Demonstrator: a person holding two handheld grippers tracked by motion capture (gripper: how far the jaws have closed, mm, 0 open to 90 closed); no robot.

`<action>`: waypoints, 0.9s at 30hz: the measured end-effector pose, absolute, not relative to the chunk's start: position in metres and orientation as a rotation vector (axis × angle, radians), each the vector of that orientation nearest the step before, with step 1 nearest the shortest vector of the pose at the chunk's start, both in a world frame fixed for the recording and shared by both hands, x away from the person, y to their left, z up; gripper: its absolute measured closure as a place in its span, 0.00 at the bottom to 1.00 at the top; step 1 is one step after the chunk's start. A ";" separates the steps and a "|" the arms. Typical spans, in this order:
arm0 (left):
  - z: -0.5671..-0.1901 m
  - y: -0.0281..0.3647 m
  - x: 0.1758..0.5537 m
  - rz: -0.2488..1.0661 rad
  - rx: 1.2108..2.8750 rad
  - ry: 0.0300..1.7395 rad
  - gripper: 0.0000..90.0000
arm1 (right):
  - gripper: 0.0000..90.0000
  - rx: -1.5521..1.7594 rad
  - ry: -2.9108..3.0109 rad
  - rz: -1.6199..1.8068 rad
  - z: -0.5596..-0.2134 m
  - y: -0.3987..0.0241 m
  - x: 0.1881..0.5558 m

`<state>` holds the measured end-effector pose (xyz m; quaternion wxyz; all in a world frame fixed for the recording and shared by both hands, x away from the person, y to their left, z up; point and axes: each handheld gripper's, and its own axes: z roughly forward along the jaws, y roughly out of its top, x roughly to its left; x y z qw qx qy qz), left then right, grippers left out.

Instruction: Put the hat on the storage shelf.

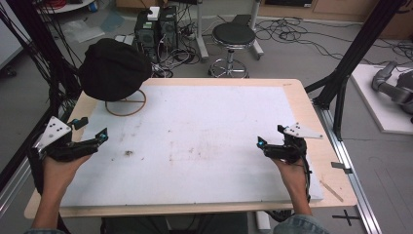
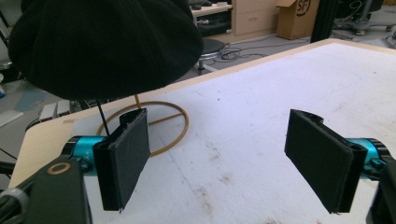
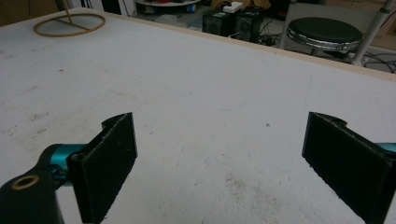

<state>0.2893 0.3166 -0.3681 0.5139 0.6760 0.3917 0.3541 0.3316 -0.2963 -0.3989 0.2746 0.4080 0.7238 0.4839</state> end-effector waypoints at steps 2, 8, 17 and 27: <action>-0.372 0.315 0.287 0.851 1.627 0.945 0.25 | 0.11 1.101 1.946 1.301 -0.399 -0.296 0.331; -0.384 0.316 0.283 0.836 1.639 0.951 0.24 | 0.11 1.101 1.947 1.301 -0.400 -0.297 0.332; -0.393 0.318 0.283 0.830 1.651 0.973 0.24 | 0.11 1.099 1.949 1.299 -0.401 -0.296 0.332; -0.395 0.314 0.285 0.829 1.669 0.966 0.24 | 0.11 1.101 1.954 1.300 -0.401 -0.295 0.331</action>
